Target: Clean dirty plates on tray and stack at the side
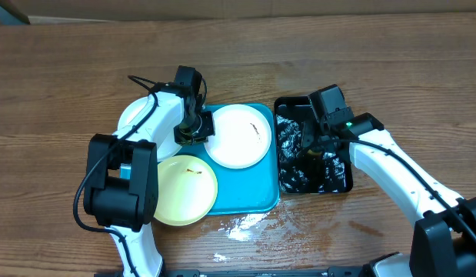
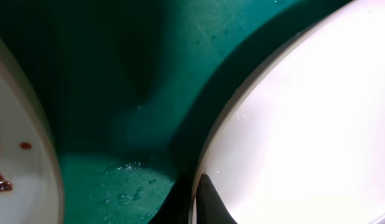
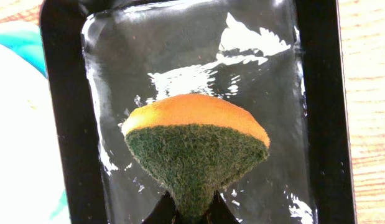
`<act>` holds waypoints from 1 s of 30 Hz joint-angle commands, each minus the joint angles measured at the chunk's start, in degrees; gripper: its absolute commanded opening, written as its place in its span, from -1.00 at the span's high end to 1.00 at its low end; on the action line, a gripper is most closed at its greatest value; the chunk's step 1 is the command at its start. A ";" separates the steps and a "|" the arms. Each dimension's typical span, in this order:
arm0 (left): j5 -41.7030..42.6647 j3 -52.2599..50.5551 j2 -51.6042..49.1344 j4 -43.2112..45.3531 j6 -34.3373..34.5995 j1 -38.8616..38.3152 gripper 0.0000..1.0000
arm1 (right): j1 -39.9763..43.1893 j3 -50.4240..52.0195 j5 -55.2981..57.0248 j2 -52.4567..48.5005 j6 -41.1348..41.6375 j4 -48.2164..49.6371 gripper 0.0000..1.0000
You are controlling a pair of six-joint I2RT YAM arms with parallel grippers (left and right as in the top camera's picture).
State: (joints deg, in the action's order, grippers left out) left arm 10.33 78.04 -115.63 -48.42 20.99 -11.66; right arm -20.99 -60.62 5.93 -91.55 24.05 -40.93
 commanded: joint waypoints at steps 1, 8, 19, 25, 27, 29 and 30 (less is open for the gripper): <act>-1.57 0.11 -1.38 0.72 0.26 -0.37 0.92 | 0.15 0.13 0.00 0.68 3.26 -0.31 0.93; -1.55 0.11 -1.38 0.74 0.28 -0.37 0.92 | 0.04 0.42 -0.44 0.57 2.54 -0.20 0.93; -1.55 0.11 -1.38 0.72 8.70 -0.37 0.92 | 0.07 0.28 1.14 0.68 7.45 0.59 0.92; -1.53 0.11 -1.38 0.74 8.66 -0.37 0.92 | 0.11 -1.01 -4.92 0.68 7.06 3.39 0.93; -1.53 0.11 -1.38 0.57 8.66 -0.37 0.92 | -0.02 -1.60 -8.90 0.68 7.08 5.33 0.93; -1.31 0.11 -1.38 0.31 8.66 -0.37 0.92 | -0.07 -1.62 -13.44 0.68 7.06 9.62 0.93; -1.31 0.11 -1.38 0.28 8.66 -0.37 0.92 | -0.07 -1.62 -15.72 0.68 7.06 11.87 0.93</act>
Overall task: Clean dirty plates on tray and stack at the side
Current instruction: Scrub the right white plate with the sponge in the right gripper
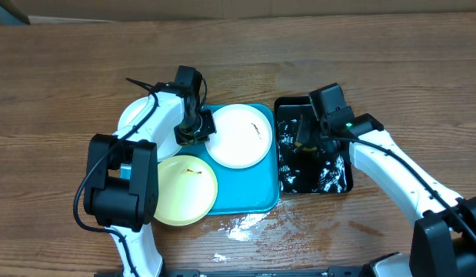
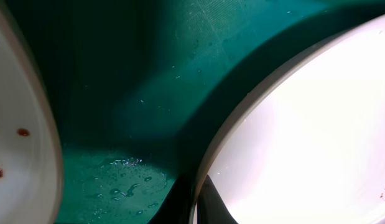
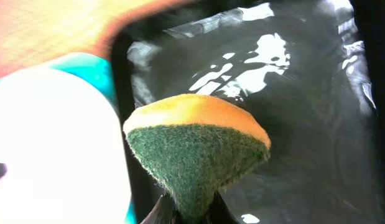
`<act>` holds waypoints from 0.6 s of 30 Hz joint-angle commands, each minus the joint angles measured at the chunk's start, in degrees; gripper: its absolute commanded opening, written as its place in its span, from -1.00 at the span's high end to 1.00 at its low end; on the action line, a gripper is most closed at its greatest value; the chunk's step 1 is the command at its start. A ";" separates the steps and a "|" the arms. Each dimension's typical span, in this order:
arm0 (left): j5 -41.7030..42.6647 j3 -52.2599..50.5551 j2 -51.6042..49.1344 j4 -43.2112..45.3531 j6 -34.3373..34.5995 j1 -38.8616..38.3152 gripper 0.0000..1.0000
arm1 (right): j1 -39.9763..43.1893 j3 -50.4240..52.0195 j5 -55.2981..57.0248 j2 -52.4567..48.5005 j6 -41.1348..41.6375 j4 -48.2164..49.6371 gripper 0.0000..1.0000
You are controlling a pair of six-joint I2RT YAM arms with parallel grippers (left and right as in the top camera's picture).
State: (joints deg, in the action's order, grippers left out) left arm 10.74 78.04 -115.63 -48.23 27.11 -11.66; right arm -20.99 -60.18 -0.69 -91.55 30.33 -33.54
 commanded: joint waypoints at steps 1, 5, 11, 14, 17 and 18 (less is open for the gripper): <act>-1.73 0.11 -1.38 0.09 2.54 -0.39 0.92 | -0.15 -2.05 -11.13 0.68 0.76 6.47 0.93; -1.75 0.11 -1.38 0.09 2.51 -0.37 0.92 | -2.23 -2.03 -12.24 0.52 0.74 12.15 0.93; -1.90 0.11 -1.38 0.11 0.37 -0.37 0.92 | -8.55 -2.03 -5.95 -3.08 -3.48 17.46 0.93; -2.23 0.11 -1.38 0.09 -2.56 -0.33 0.92 | -11.93 -2.03 -0.94 -6.21 -7.06 20.46 0.93; -2.38 0.11 -1.38 0.11 -4.11 -0.33 0.92 | -14.38 -2.03 2.73 -9.07 -10.64 24.87 0.93; -2.40 0.11 -1.38 0.11 -4.87 -0.33 0.92 | -15.06 -2.03 3.48 -10.03 -12.15 26.69 0.93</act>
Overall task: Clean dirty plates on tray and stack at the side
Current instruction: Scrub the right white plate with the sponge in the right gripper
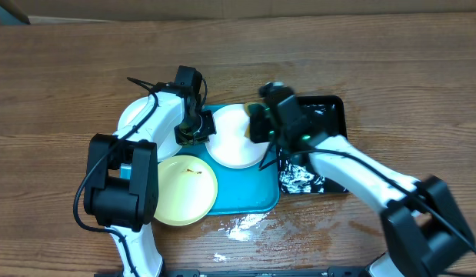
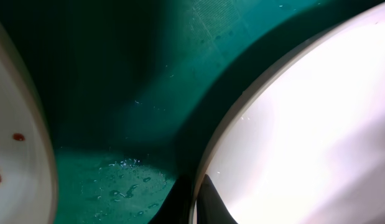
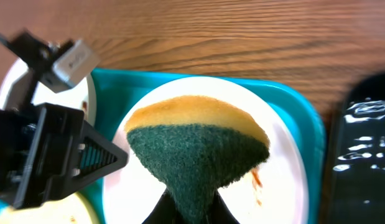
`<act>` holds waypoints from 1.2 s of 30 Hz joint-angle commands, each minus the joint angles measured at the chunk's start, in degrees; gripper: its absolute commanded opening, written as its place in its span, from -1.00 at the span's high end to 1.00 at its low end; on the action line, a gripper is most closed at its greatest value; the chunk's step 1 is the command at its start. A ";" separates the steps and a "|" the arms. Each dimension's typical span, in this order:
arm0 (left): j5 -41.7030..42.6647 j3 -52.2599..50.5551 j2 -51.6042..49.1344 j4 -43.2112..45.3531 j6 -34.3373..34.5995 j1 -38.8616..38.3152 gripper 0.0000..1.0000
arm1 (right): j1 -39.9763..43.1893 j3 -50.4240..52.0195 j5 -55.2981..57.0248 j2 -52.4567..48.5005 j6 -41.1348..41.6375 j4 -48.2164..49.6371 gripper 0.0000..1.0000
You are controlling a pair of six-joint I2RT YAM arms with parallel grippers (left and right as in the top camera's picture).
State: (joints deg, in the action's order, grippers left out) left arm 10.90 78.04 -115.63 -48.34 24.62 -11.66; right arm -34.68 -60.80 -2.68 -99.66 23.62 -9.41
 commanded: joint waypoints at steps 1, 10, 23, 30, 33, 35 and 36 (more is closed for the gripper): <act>-2.58 0.11 -1.38 0.22 -3.06 -0.33 0.92 | -1.97 -1.42 5.92 -2.75 -7.02 4.17 0.93; -2.58 0.11 -1.38 0.20 -4.52 -0.31 0.92 | -3.41 -1.42 13.38 -6.32 -20.26 14.78 0.93; -4.96 0.11 -1.38 -0.02 -4.55 -0.31 0.92 | -3.41 -1.42 13.20 -14.69 -25.81 25.44 0.93; -5.16 0.11 -1.38 -0.04 -4.55 -0.31 0.92 | -3.04 -1.42 15.08 -17.49 -26.88 28.89 0.92; -5.18 0.11 -1.38 -0.02 -4.55 -0.31 0.92 | -2.25 -1.42 15.08 -18.08 -26.86 28.83 0.92; -5.18 0.11 -1.38 -0.02 -4.55 -0.31 0.92 | -1.86 -1.42 15.06 -18.40 -26.71 28.15 0.93; -5.20 0.11 -1.38 0.00 -4.52 -0.31 0.92 | -1.75 -1.42 15.06 -18.45 -26.64 27.56 0.93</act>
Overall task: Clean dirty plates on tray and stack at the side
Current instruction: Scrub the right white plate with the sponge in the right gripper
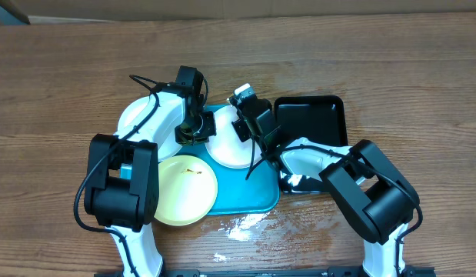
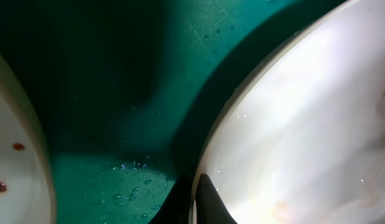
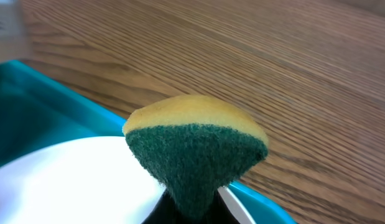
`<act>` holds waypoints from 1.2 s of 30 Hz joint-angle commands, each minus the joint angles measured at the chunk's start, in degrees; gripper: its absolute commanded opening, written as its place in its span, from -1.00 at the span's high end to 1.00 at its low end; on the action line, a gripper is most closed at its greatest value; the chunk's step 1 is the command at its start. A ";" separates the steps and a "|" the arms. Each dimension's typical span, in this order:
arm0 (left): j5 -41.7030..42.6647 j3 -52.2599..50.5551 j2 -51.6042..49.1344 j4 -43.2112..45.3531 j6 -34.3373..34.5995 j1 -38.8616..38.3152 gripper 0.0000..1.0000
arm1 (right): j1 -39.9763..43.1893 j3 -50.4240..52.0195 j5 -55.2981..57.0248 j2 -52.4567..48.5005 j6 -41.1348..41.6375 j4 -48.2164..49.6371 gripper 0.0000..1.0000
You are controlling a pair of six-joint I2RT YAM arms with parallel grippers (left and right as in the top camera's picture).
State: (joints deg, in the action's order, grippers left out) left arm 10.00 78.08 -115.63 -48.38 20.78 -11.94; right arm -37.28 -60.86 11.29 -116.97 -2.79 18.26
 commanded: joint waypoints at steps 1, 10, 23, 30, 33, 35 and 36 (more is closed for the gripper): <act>-4.31 0.07 -1.38 0.04 -0.68 -0.02 0.92 | 0.92 -1.36 1.07 -1.14 -0.24 -0.63 0.93; -4.48 0.07 -1.38 0.28 -0.61 0.02 0.92 | 0.92 -1.36 1.11 -1.14 1.42 -4.74 0.93; -4.66 0.07 -1.38 0.42 1.20 0.02 0.92 | 0.98 -1.38 1.11 2.05 10.60 -12.22 0.93; -4.66 0.07 -1.38 0.63 1.99 0.02 0.92 | 0.98 -1.38 1.11 3.08 13.77 -16.74 0.93; -4.66 0.07 -1.38 0.63 1.99 0.02 0.92 | 0.98 -1.38 1.09 3.08 15.37 -17.11 0.93; -4.66 0.07 -1.38 0.63 1.99 0.02 0.92 | 0.98 -1.38 1.09 3.15 15.54 -17.16 0.93; -4.66 0.07 -1.38 0.63 1.97 0.02 0.92 | 0.98 -1.38 1.11 3.17 16.17 -17.25 0.93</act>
State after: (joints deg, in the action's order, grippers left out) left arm 9.69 78.11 -115.63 -48.31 21.04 -12.03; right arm -36.45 -61.89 12.25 -115.22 10.96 1.89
